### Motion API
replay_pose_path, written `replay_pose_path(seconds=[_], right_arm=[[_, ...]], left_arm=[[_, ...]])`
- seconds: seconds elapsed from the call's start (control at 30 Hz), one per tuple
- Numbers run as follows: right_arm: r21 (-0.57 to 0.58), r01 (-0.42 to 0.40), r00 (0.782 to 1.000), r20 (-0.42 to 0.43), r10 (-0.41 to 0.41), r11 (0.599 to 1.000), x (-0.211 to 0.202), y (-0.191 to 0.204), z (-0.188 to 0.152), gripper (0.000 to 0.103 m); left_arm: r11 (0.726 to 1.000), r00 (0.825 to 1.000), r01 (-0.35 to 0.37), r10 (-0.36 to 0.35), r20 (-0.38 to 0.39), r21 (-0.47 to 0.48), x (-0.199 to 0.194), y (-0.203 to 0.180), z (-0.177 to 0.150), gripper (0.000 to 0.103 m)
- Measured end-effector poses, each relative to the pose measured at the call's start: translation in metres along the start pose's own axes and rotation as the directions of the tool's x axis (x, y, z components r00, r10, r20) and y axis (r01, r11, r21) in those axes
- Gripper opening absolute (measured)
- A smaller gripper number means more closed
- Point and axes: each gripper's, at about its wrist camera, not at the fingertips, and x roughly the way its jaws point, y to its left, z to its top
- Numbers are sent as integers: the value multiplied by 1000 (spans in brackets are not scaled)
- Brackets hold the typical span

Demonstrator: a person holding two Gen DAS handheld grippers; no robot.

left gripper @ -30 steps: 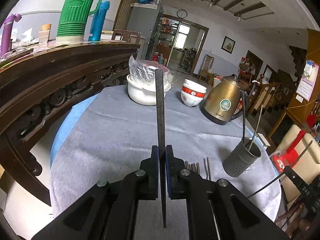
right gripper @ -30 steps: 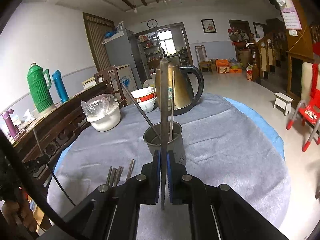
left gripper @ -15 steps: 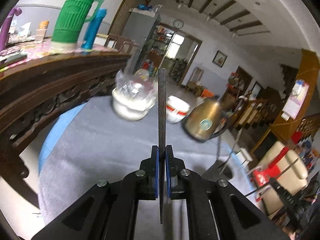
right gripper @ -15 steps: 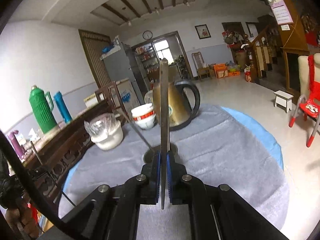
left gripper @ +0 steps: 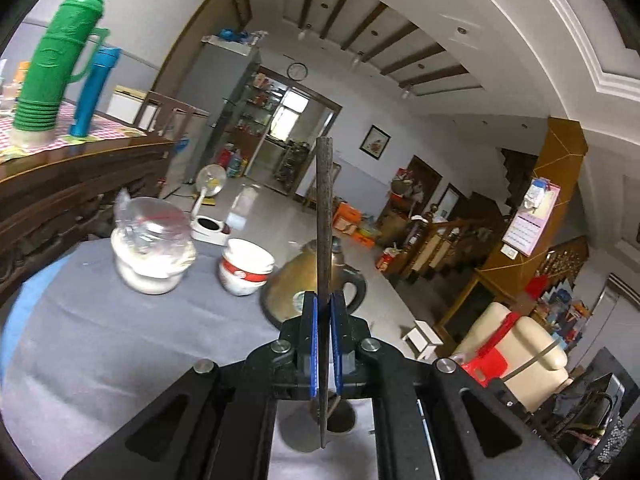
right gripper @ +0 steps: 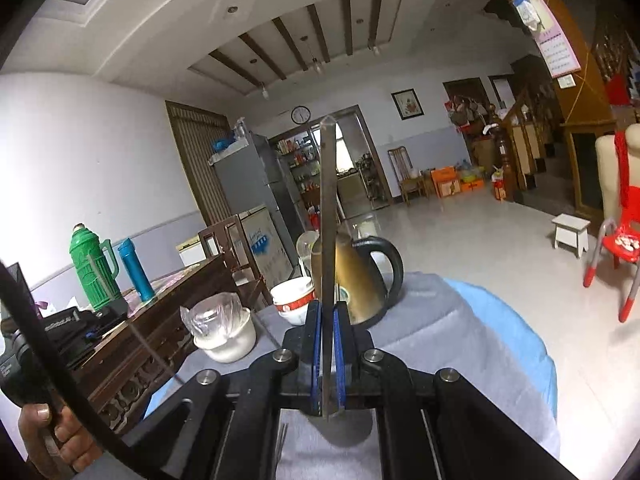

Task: Organize utensils
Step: 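Carry both held chopsticks over the grey perforated cup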

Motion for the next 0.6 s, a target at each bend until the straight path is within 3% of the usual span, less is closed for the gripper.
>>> replay_pose_path(seconds=[0.23, 0.6], right_arm=[[-20, 4, 1000, -20, -5, 1000, 33, 0, 6, 7], [-62, 27, 993, -113, -34, 998, 88, -2, -15, 7]], left_arm=[[1000, 999, 8, -7, -33, 29, 38, -18, -6, 6], [996, 996, -42, 49, -79, 81, 81, -20, -25, 6]])
